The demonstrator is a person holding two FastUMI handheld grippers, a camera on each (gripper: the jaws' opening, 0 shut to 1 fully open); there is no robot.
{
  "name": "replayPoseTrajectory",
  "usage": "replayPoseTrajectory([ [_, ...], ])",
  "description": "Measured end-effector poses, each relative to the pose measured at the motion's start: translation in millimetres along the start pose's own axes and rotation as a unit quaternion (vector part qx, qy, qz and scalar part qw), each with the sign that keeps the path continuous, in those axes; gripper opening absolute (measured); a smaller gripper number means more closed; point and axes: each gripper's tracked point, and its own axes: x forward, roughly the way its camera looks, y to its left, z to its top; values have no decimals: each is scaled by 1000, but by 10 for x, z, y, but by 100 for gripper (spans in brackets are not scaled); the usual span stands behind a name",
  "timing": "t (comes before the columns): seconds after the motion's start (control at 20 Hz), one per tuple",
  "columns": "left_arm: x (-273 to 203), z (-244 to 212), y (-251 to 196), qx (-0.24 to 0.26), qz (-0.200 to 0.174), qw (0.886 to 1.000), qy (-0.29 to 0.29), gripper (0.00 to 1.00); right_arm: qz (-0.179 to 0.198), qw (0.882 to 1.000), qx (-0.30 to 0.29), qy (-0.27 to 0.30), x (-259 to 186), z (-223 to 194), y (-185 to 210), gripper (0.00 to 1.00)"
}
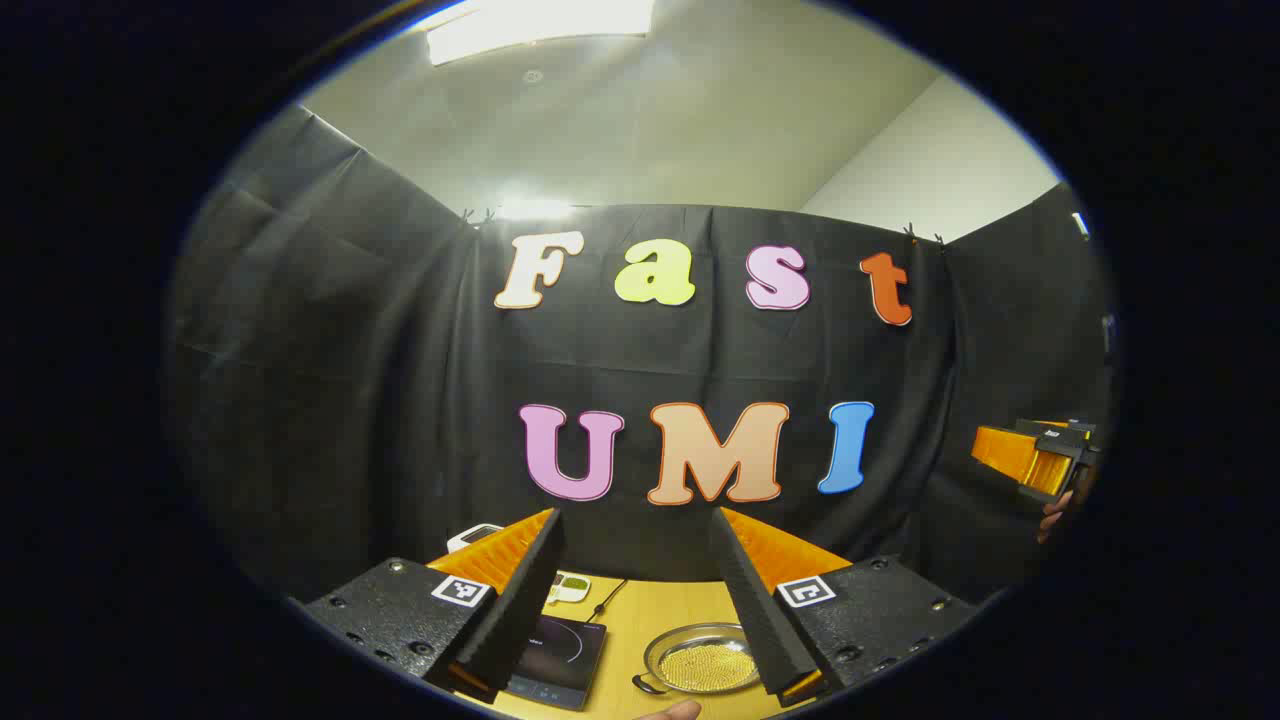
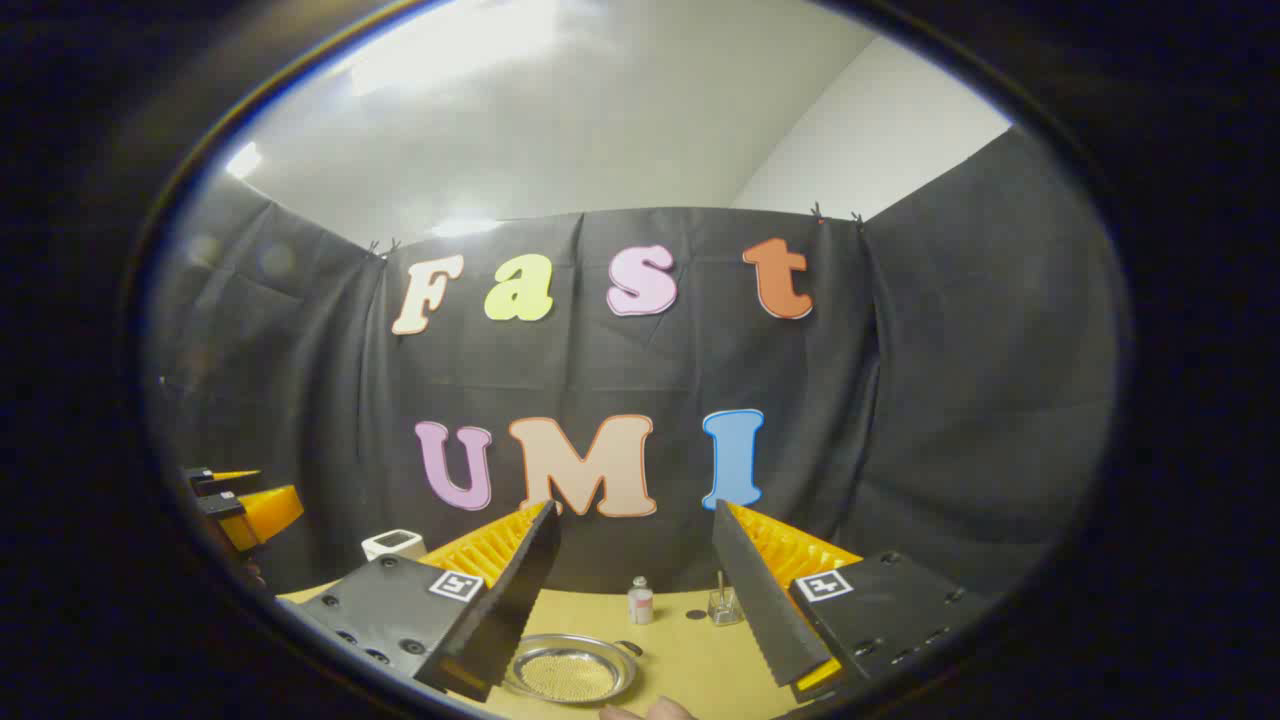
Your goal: First push the handle of the pot to place it horizontally, then grasp the pot with both hands and set it on the induction cooktop.
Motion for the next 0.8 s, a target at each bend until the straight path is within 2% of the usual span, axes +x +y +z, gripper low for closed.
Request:
replayPoseTrajectory([
  [0.55, -73, -19, 108, 14, -8, 1000, 1, 84, -7, 1000, 10, 4, -64, 80, 43, 96],
  [0.6, -82, -22, 130, 14, -9, 1000, 1, 89, -6, 1000, 10, 6, -68, 70, 73, 96],
  [0.7, -88, -47, 179, 14, -10, 1000, 5, 89, -8, 1000, 11, 8, -95, 31, 151, 96],
  [0.75, -99, -72, 200, 14, -10, 1000, 7, 84, -9, 1000, 12, 9, -93, 24, 174, 96],
  [0.8, -119, -84, 224, 14, -11, 1000, 8, 84, -10, 1000, 12, 10, -100, 18, 190, 96],
])
